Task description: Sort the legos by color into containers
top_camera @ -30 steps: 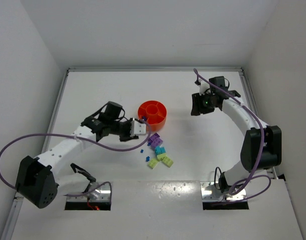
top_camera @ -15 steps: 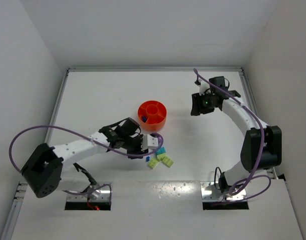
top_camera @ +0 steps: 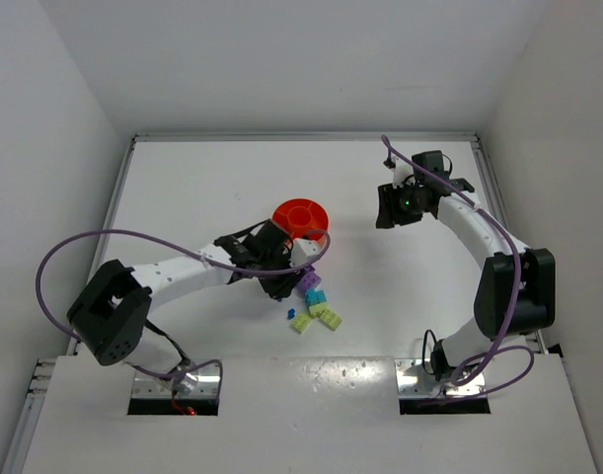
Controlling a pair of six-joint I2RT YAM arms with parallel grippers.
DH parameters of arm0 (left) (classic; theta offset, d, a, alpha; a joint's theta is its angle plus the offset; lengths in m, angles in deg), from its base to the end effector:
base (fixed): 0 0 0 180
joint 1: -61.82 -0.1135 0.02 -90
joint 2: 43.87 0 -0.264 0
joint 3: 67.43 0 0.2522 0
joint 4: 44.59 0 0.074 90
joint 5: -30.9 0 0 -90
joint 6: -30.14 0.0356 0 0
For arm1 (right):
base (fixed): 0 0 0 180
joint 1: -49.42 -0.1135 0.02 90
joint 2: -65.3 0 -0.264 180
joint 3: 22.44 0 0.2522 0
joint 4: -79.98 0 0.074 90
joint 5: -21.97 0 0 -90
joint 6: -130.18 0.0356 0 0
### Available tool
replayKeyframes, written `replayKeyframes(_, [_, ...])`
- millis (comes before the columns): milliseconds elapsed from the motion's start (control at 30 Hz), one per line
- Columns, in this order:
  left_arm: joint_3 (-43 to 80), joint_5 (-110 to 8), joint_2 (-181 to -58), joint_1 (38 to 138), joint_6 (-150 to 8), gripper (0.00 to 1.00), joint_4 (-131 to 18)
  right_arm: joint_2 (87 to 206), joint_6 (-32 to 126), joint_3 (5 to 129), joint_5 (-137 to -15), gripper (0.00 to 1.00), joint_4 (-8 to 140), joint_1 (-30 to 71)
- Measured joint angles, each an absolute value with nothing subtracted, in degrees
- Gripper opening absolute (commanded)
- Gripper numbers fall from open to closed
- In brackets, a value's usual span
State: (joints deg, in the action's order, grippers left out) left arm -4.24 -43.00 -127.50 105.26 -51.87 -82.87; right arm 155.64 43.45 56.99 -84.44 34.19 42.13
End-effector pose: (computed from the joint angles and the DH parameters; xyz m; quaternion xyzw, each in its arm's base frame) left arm 0.1989 -0.2019 0.1953 0.4477 0.8427 -0.2097 0.2132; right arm 0.3247 0.0517 0.2394 -0.0741 0.9462 0.1622 0.2698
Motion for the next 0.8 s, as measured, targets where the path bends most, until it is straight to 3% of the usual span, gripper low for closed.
replayKeyframes(800, [-3.13, -51.66, -134.63, 106.57, -58.86, 0.41, -84.0, 155.32, 43.45, 56.44, -84.39, 0.49, 34.19, 42.13])
